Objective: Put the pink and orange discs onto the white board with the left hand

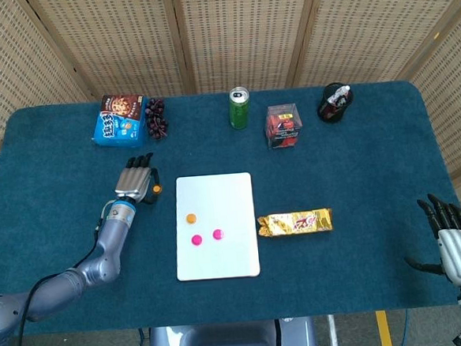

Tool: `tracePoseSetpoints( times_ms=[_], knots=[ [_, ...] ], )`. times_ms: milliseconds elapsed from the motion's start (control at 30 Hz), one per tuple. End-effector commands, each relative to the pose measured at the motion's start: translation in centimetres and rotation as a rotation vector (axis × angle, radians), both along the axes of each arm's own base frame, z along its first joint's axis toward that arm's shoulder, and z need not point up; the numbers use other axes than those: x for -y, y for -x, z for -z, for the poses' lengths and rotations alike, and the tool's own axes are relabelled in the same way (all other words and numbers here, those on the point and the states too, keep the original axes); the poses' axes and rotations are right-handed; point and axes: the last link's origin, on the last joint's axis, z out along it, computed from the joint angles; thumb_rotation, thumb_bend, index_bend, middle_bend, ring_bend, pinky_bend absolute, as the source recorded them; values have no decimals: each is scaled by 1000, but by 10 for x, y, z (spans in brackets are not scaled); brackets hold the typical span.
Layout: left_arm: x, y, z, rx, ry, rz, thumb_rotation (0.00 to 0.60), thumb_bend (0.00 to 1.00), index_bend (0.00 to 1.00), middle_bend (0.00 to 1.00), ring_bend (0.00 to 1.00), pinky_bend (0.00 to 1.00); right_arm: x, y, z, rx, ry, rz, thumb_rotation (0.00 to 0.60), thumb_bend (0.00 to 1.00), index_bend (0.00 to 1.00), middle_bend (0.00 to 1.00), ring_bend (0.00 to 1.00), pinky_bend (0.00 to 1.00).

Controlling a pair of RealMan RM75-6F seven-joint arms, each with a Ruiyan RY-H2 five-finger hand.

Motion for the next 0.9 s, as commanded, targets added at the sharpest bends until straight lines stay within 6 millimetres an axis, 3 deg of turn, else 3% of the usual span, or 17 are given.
tracePoseSetpoints(
  times_ms=[33,100,333,633,900],
  knots=[
    [10,-32,1,29,20,69,600,350,520,0,0,0,0,0,0,1,0,0,600,2,0,0,0,0],
    [18,-50,12,51,56,92,600,351,520,0,0,0,0,0,0,3,1,0,600,2,0,0,0,0],
    [35,-81,42,71,121,117,600,350,520,0,0,0,0,2,-1,21,0,9,600,2,0,0,0,0],
    [48,-95,63,71,149,119,600,351,520,0,0,0,-1,2,-2,24,2,9,600,2,0,0,0,0],
    [51,-94,66,42,139,113,600,351,520,0,0,0,-2,3,-3,28,2,7,600,2,0,0,0,0]
  ],
)
